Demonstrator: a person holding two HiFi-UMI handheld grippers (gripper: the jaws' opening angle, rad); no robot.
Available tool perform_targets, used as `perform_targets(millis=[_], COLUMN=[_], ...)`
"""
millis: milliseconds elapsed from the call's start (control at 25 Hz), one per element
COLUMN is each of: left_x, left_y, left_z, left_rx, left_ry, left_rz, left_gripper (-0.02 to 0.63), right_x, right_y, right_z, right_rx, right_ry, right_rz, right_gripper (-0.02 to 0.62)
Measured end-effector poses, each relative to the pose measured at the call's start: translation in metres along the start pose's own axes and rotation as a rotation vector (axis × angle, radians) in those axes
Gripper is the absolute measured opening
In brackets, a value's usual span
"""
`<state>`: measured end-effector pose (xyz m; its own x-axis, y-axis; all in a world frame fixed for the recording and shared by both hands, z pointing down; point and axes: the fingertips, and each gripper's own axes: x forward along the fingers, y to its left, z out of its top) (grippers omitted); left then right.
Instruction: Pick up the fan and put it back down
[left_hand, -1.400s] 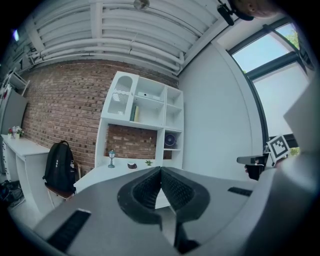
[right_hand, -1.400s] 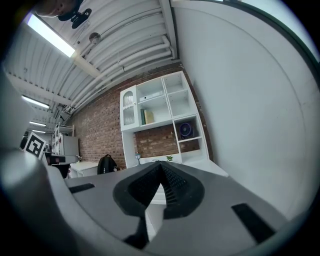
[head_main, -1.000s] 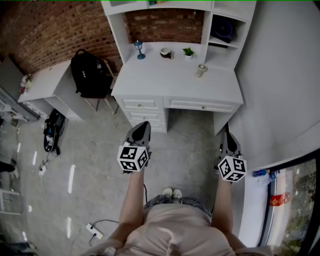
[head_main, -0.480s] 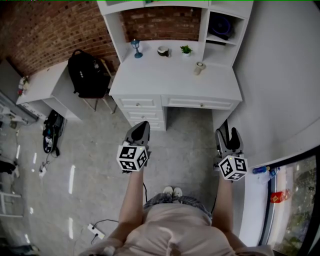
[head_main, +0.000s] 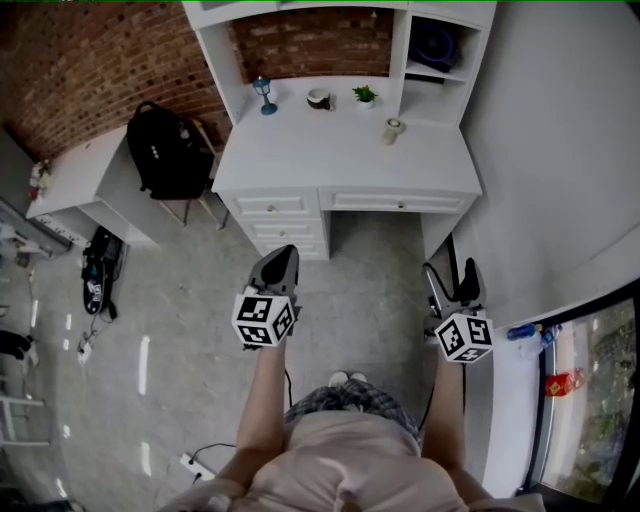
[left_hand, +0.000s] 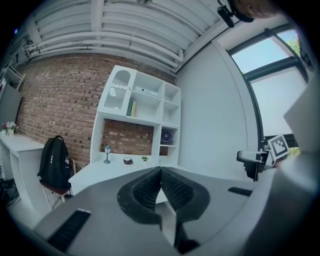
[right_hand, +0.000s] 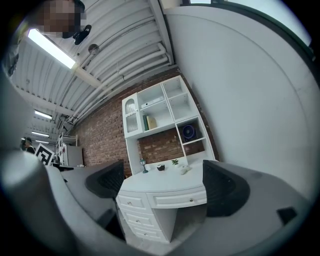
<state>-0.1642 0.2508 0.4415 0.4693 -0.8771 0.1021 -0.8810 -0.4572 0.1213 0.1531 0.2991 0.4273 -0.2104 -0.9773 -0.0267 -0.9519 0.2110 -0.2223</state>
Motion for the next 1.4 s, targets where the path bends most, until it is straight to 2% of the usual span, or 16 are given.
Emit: perform_targets(millis=[400, 800, 1080, 1400], left_x=[0.007, 0.058, 0.145, 0.258], left_y=[0.005, 0.023, 0.05, 0.092], left_z=[0.005, 0.012, 0.007, 0.022], left_rx=[0.011, 0.012, 0.021, 0.004], left_ry=[-0.006, -0.008, -0.001, 0.019], left_rz=[-0.02, -0.021, -0.011, 0.013], left_gripper=[0.028, 0.028, 0.028, 0.028], right_x=[0.008, 0.06, 0.15, 0.28], right_y=[0.006, -0.007, -0.045, -0.079], right_z=[-0.003, -0.004, -0.017, -0.015], right_rx=[0.006, 0.013, 0.028, 0.031], right_ry=[-0.004, 0.002, -0.001, 0.044], right_rz=[-0.009, 0.0, 0.016, 0.054], right_gripper=[0.485, 0.484, 0.484, 0.483])
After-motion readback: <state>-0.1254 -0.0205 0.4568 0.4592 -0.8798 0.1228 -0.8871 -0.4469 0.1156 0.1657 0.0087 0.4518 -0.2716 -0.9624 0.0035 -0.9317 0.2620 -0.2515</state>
